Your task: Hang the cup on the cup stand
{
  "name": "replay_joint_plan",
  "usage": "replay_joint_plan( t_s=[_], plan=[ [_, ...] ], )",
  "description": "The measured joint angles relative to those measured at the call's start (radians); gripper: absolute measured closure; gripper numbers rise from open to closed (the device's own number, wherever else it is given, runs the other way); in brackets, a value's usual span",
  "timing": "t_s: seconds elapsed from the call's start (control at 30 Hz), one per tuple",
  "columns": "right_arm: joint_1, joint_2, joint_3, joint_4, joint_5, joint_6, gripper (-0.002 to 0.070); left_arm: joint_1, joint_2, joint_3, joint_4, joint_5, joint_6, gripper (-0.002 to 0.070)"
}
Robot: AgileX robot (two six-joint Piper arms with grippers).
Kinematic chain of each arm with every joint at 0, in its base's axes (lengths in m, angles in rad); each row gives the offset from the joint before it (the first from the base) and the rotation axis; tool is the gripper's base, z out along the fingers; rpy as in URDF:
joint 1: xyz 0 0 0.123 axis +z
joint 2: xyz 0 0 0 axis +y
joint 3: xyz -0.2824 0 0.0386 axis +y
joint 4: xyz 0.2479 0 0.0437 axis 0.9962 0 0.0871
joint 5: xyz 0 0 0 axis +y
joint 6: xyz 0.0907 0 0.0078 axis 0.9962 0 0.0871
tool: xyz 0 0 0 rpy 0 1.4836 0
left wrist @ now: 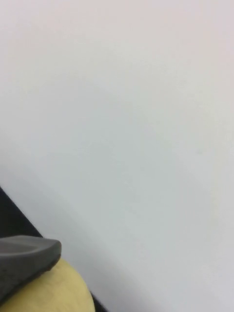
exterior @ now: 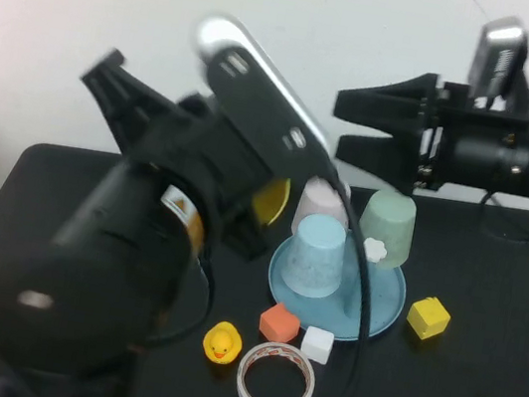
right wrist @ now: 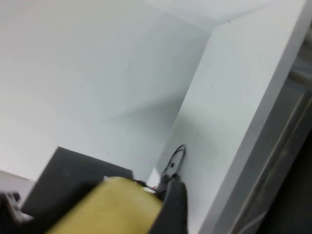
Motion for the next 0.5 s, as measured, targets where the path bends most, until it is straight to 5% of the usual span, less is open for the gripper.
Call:
replay_joint_plan(
  t_s=[0.37, 0.5],
  plan=[
    [-0.040, -0.029, 0.000, -0.058, 0.016, -0.246, 0.0016, 0.139, -0.078, 0.000, 0.050, -0.251, -0.390, 0.0634],
    [-0.040, -0.070, 0.000, -0.148, 0.022, -0.407, 0.0016, 0.204, -0.099, 0.000, -0.066, -0.333, -0.432, 0.0634]
  ],
)
